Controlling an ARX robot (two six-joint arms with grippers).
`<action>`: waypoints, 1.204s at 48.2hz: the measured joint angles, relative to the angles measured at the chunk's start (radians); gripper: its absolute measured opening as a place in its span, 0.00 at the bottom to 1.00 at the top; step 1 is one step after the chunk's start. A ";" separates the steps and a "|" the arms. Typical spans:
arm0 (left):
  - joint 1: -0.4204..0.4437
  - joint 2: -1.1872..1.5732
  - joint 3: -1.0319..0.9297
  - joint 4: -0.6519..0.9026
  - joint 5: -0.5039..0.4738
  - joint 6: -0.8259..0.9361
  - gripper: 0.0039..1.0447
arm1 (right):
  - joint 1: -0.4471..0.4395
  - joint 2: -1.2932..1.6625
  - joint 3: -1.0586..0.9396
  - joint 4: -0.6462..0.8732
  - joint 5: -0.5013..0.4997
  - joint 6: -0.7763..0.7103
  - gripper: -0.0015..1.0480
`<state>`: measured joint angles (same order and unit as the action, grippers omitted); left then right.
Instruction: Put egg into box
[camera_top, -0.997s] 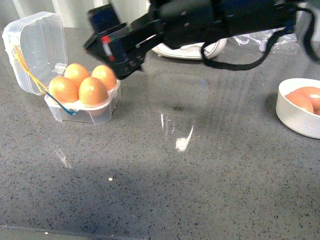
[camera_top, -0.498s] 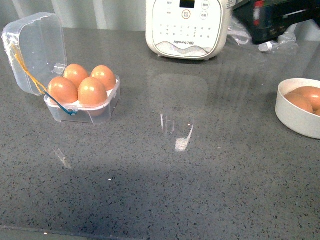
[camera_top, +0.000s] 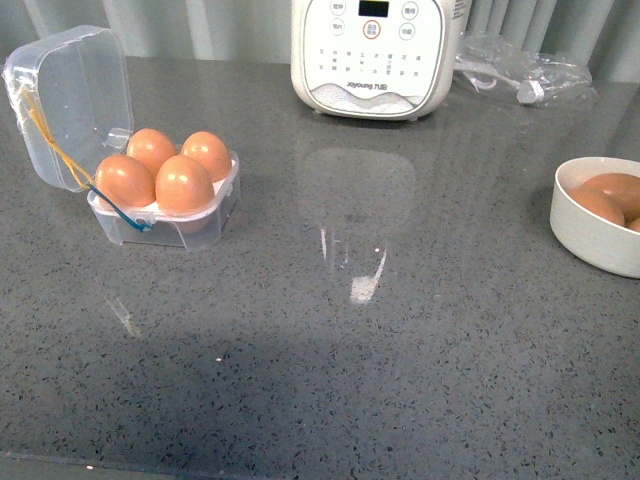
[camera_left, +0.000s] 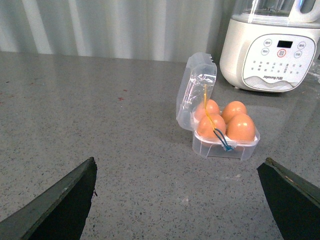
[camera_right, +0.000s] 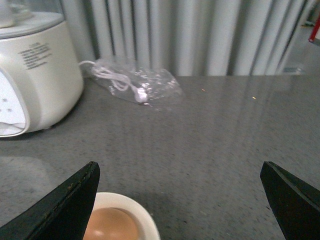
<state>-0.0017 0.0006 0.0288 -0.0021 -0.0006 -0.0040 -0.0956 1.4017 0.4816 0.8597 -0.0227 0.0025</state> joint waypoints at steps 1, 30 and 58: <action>0.000 0.000 0.000 0.000 0.000 0.000 0.94 | -0.007 -0.002 -0.007 0.012 -0.015 -0.001 0.89; 0.000 0.000 0.000 0.000 0.000 0.000 0.94 | 0.088 -0.406 -0.356 -0.004 0.015 -0.003 0.03; 0.000 0.000 0.000 0.000 0.000 0.000 0.94 | 0.093 -0.790 -0.475 -0.261 0.022 -0.003 0.03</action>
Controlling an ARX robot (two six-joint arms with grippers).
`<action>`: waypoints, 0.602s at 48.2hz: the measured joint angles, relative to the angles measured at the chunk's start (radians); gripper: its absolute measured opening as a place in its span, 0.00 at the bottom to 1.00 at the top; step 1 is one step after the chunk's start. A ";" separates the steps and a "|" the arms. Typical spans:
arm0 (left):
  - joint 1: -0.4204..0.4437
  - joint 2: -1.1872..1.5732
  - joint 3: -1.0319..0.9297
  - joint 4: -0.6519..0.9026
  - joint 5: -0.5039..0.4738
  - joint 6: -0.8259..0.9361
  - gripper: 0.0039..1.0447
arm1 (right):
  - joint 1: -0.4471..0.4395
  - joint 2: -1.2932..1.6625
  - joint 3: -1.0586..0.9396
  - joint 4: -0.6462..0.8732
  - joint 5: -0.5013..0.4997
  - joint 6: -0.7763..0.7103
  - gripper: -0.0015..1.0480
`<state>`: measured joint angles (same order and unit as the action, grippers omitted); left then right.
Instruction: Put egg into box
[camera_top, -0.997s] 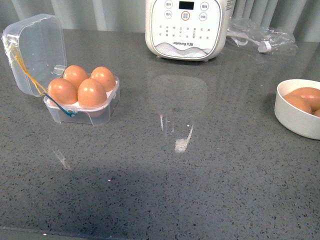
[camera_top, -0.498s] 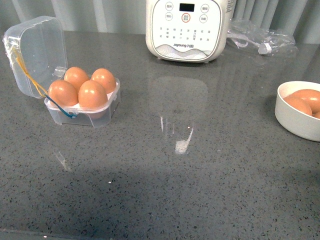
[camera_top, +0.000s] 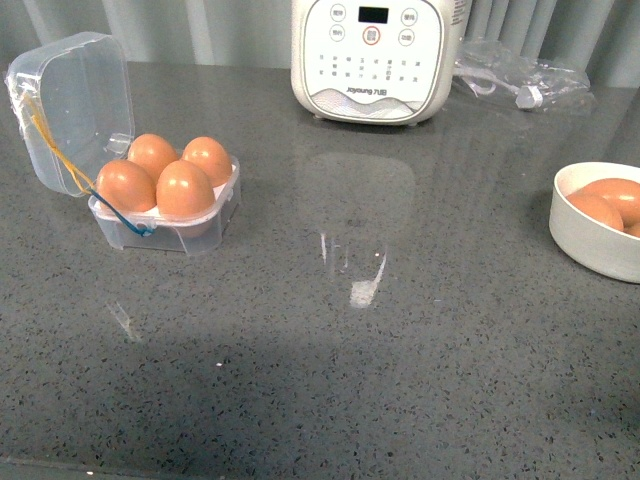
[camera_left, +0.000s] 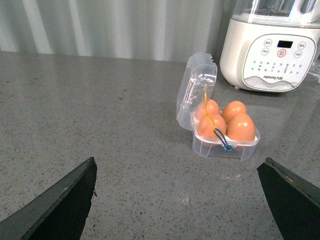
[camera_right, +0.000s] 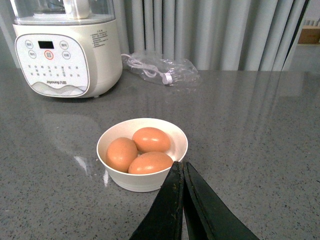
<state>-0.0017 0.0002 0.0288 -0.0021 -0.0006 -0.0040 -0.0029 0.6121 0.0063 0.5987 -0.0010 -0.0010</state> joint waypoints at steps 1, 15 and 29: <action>0.000 0.000 0.000 0.000 0.000 0.000 0.94 | 0.000 -0.020 0.000 -0.018 0.000 0.000 0.03; 0.000 0.000 0.000 0.000 0.000 0.000 0.94 | 0.000 -0.198 0.000 -0.186 0.000 0.000 0.03; 0.000 0.000 0.000 0.000 0.000 0.000 0.94 | 0.000 -0.318 0.000 -0.303 0.000 0.000 0.03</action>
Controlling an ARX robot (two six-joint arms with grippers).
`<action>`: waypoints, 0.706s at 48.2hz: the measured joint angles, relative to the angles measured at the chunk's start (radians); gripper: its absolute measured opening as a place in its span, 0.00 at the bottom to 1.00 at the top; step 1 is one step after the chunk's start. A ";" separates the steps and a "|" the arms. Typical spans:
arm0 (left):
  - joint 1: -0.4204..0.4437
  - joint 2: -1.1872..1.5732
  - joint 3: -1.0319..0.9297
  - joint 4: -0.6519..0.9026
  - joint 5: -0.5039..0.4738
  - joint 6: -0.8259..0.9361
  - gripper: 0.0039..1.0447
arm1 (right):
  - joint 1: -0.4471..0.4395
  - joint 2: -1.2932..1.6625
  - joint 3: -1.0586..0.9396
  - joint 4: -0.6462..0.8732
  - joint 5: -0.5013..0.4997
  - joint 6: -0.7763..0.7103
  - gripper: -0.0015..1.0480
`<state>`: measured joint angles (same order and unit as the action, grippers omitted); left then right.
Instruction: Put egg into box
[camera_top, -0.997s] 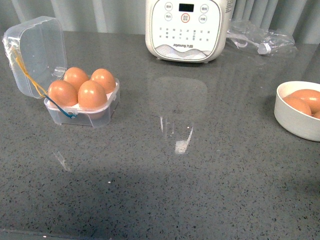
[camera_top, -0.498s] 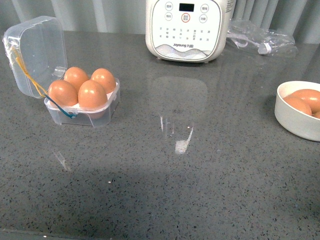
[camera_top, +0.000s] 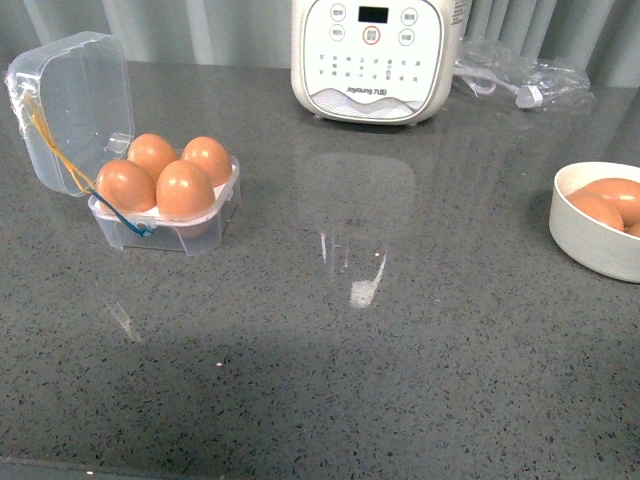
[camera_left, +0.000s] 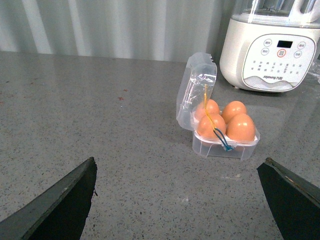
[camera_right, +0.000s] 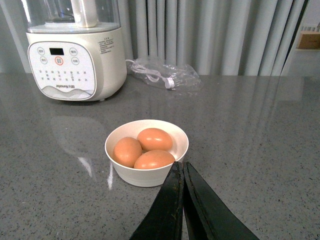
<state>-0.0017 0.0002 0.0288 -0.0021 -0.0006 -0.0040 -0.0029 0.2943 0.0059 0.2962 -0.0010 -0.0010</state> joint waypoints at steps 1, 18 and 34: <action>0.000 0.000 0.000 0.000 0.000 0.000 0.94 | 0.000 -0.009 0.000 -0.009 0.000 0.000 0.03; 0.000 0.000 0.000 0.000 0.000 0.000 0.94 | 0.000 -0.110 0.000 -0.109 0.000 0.000 0.03; 0.000 0.001 0.000 0.000 0.000 0.000 0.94 | 0.000 -0.290 0.000 -0.295 0.000 0.000 0.03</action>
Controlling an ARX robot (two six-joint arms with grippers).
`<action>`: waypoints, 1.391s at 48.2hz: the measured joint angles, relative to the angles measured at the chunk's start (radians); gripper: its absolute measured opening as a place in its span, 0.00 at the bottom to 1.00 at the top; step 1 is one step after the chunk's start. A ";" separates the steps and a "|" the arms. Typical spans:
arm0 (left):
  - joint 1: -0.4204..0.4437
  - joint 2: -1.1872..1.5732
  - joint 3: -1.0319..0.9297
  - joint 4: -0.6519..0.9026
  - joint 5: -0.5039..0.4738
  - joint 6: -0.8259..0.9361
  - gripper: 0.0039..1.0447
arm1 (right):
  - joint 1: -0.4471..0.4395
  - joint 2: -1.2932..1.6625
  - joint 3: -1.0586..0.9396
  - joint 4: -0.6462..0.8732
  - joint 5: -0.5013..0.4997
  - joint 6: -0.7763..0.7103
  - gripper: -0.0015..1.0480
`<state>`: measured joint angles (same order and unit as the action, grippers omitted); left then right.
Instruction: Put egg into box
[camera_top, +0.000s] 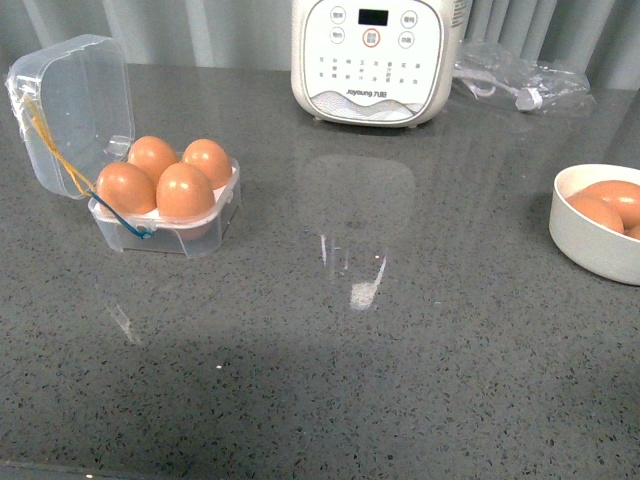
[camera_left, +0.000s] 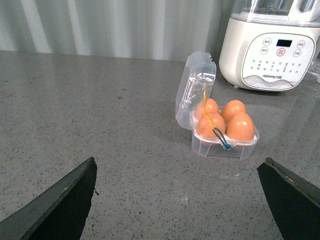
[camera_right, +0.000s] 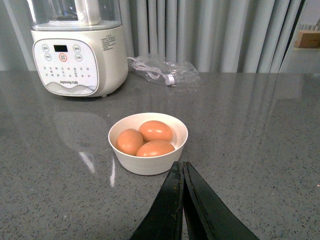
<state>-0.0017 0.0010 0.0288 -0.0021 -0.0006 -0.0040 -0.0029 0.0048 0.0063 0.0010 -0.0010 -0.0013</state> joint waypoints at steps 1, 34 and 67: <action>0.000 0.000 0.000 0.000 0.000 0.000 0.94 | 0.000 0.000 0.000 0.000 0.000 0.000 0.03; 0.000 0.000 0.000 0.000 0.000 0.000 0.94 | 0.000 -0.001 0.000 0.000 0.000 -0.001 0.92; 0.116 0.256 0.140 -0.327 0.210 0.051 0.94 | 0.001 0.000 0.000 0.000 0.000 -0.001 0.93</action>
<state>0.1143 0.2565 0.1692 -0.3290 0.2096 0.0475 -0.0021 0.0044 0.0063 0.0006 -0.0006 -0.0025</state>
